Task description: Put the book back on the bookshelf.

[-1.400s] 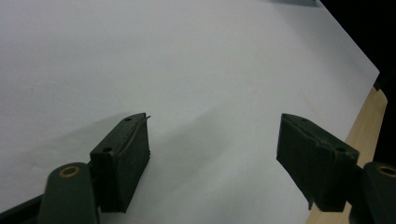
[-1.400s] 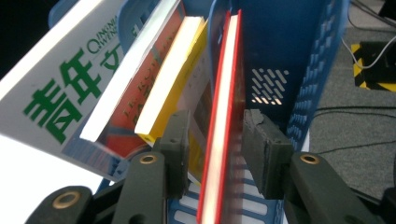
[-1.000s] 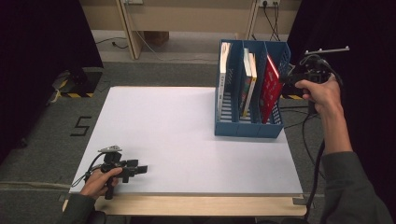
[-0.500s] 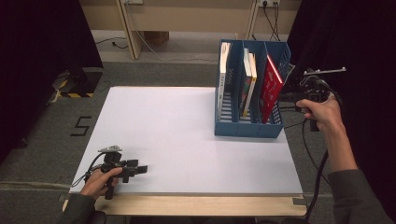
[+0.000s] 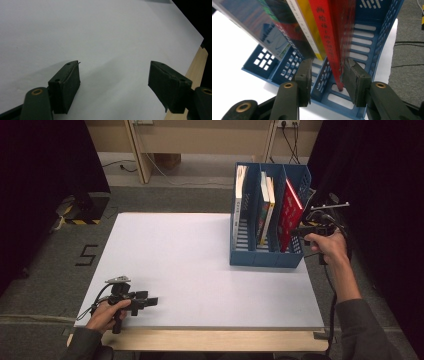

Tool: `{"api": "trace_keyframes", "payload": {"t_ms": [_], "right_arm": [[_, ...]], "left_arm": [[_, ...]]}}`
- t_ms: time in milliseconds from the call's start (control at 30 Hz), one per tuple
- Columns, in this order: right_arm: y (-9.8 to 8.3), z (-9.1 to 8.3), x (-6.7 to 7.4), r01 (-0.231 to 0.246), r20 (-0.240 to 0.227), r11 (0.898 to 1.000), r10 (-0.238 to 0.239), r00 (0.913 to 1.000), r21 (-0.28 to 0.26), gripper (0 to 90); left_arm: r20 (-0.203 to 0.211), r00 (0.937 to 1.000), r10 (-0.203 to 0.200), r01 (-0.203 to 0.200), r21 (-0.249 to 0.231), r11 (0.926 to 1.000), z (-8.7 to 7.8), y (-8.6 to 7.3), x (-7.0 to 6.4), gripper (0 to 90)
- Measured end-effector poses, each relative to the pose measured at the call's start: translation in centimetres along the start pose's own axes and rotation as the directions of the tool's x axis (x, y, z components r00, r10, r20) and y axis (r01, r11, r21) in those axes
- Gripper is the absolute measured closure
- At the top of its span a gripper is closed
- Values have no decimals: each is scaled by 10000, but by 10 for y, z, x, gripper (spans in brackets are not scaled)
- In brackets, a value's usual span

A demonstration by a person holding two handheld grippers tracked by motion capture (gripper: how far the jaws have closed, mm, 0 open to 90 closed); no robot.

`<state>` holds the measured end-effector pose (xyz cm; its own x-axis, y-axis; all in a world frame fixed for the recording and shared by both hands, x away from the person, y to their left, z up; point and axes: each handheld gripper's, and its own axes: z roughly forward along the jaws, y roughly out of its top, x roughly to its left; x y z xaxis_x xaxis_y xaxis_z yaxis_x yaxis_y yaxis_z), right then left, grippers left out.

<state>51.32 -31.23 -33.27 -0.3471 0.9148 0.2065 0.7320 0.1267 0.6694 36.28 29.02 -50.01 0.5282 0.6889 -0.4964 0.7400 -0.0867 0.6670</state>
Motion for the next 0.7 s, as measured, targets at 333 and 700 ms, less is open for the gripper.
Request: {"api": "trace_keyframes", "payload": {"t_ms": [333,700], "right_arm": [[1,30,0,-18,358,9999,13,9994,128,717],[18,46,2,148,781,9997,-161,9968,171,729]], "left_arm": [[32,10000,-14,14,-1,10000,0,0,0,248],[37,10000,15,-15,5,10000,0,0,0,248]]}}
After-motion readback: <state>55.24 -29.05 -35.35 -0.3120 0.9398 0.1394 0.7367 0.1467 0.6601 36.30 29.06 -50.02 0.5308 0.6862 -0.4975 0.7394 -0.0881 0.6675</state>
